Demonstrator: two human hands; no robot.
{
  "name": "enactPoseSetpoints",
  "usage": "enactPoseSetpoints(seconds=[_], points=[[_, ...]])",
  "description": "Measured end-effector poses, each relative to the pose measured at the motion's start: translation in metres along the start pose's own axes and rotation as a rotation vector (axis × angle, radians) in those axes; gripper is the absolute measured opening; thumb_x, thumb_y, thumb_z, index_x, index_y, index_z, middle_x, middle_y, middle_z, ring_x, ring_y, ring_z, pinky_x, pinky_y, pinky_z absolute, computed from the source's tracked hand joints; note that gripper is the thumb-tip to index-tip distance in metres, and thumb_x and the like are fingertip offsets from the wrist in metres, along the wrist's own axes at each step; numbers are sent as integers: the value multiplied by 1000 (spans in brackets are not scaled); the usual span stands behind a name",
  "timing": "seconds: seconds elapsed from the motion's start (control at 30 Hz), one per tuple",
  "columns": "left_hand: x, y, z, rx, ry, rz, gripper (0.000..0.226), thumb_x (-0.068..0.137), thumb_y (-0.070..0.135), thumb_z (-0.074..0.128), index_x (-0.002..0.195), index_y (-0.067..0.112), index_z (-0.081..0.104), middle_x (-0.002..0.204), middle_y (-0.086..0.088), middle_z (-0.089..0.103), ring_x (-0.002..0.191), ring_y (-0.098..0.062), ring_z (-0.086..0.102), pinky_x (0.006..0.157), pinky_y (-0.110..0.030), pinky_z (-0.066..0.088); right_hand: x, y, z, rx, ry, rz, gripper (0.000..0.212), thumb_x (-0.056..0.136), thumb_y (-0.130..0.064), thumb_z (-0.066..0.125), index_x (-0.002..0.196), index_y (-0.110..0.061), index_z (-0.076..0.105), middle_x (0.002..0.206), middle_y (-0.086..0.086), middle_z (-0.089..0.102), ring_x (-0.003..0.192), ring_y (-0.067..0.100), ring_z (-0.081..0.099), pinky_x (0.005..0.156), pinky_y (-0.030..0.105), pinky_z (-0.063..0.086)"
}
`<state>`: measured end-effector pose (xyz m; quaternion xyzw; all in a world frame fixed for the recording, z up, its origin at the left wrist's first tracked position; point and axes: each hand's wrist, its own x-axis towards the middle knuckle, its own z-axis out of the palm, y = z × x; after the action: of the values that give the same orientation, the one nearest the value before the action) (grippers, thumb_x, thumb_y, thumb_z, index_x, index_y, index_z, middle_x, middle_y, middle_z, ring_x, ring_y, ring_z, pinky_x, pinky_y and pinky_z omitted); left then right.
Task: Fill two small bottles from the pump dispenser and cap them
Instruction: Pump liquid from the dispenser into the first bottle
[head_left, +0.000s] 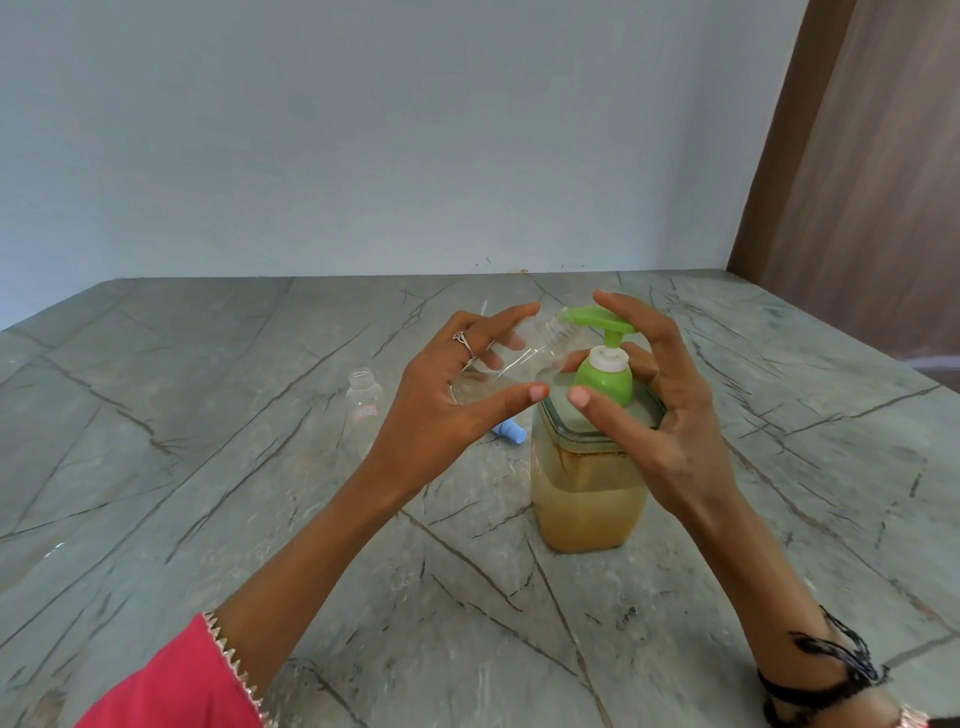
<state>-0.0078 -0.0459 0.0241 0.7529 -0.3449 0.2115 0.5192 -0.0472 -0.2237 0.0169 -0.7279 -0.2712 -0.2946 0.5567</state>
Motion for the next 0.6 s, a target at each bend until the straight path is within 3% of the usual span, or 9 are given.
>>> enactPoseSetpoints(seconds=[0.13,0.2,0.3,0.47,0.6], points=[[0,0,0,-10,0,3,50,74,39,64,122,35,51,102,5,56,90,-6,54,80,-12,45,1,0,4,-17,100,-9,38,83,-27,66,117,-34,50,91,8,71,86,14,70,79,4,43],[0,0,0,-3,-1,4,50,74,40,64,122,35,51,102,5,56,90,-7,54,80,-13,45,2,0,5,-17,134,3,35,85,-20,68,112,-34,51,89,13,71,82,17,70,76,3,43],[-1,-1,0,2,-4,4,50,74,40,64,122,34,51,101,8,56,90,-7,54,81,-13,45,2,-2,6,5,164,28,31,84,-17,67,105,-34,53,84,10,73,80,15,71,73,4,46],[-2,-2,0,7,-5,17,50,73,38,66,122,33,53,100,13,55,90,-7,55,81,-11,43,6,-4,8,87,189,57,18,78,-30,66,93,-36,58,91,-1,74,83,15,73,70,28,58],[-3,-2,0,7,-3,5,51,73,40,65,122,38,52,100,13,55,90,-6,54,80,-12,44,6,-4,7,79,170,39,20,79,-30,64,98,-35,57,90,-1,74,85,15,72,71,24,57]])
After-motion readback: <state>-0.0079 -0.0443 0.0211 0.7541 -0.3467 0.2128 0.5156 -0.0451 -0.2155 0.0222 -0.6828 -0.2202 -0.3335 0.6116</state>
